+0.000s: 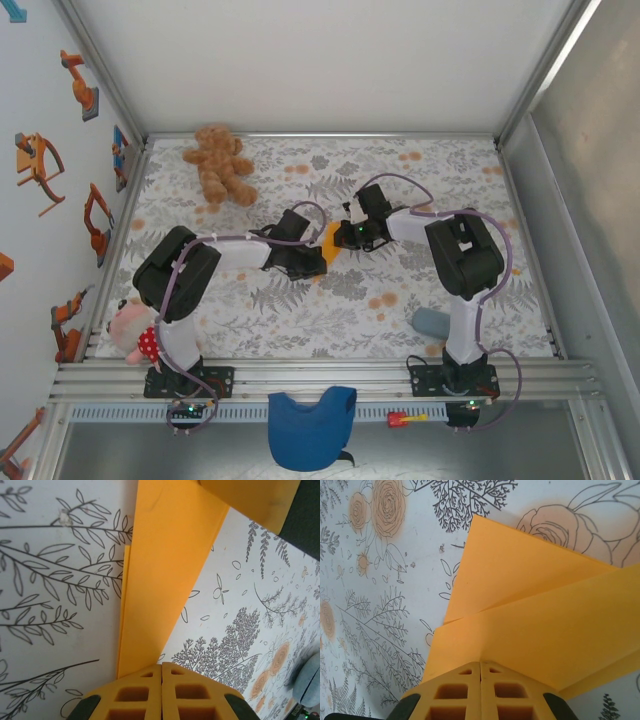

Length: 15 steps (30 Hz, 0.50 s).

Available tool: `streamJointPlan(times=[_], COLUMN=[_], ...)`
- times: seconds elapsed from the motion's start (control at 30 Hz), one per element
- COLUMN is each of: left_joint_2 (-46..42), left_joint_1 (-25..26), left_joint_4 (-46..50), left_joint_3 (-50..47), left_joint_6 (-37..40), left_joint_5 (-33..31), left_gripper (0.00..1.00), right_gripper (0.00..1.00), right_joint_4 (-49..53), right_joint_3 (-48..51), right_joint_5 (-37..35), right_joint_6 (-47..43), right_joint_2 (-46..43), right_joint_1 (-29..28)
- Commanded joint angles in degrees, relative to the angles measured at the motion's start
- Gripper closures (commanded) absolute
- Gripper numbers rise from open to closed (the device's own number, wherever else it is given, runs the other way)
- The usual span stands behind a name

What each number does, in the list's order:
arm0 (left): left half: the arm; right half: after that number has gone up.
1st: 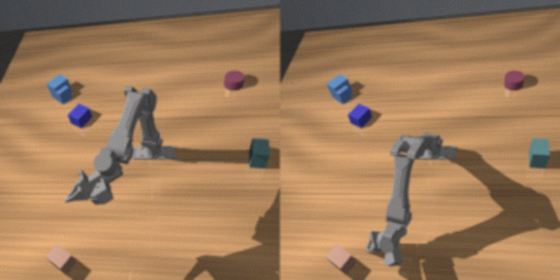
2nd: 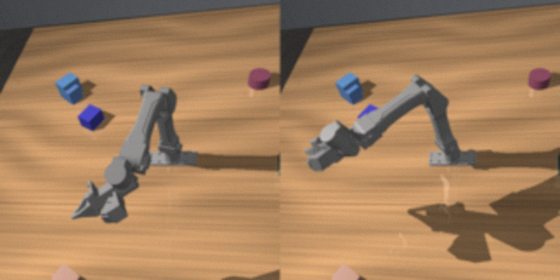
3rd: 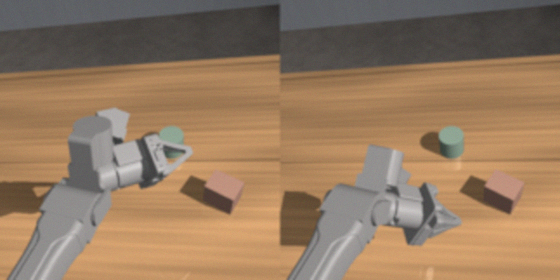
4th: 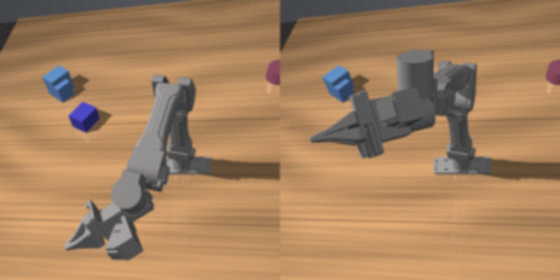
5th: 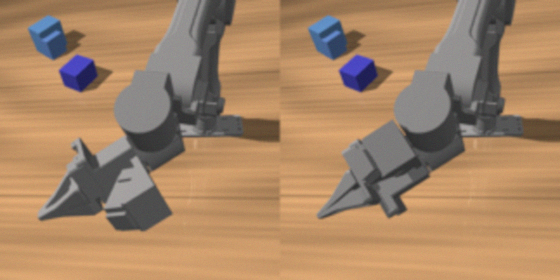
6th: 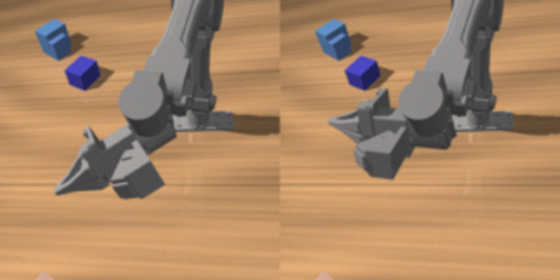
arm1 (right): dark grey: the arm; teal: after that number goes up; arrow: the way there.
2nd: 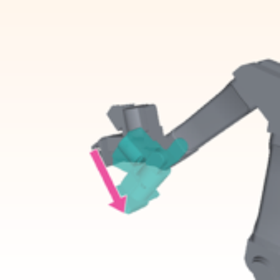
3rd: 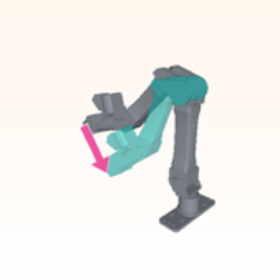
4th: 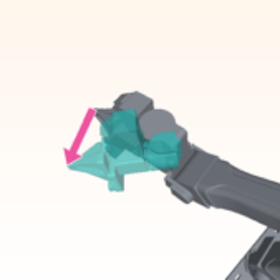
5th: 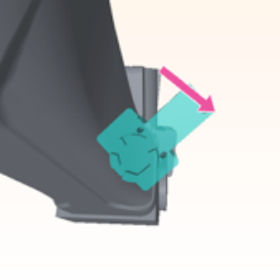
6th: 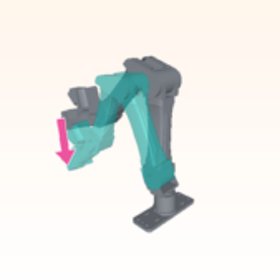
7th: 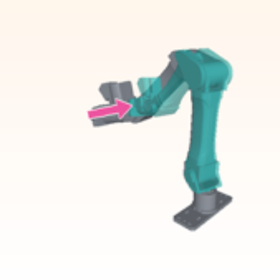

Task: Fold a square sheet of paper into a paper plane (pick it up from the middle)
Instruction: Fold the wing for the fifth time at the center of the table.

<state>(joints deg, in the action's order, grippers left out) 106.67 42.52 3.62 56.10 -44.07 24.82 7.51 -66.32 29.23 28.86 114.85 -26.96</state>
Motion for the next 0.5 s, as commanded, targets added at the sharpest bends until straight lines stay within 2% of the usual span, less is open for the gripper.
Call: streamJointPlan(times=[0.0,0.47], left_joint_2=[-1.5,-1.3], left_joint_1=[1.2,1.6], left_joint_4=[6.3,7.8], left_joint_3=[-2.2,-4.9], left_joint_6=[-0.7,-0.7], left_joint_5=[0.0,-1.6], left_gripper=[0.93,0.95], right_gripper=[0.97,0.97], right_joint_4=[8.6,9.6], right_joint_3=[2.6,2.4], right_joint_5=[-9.3,-10.1], right_joint_6=[-0.4,-0.2], right_joint_2=[6.6,7.3], right_joint_1=[0.1,0.1])
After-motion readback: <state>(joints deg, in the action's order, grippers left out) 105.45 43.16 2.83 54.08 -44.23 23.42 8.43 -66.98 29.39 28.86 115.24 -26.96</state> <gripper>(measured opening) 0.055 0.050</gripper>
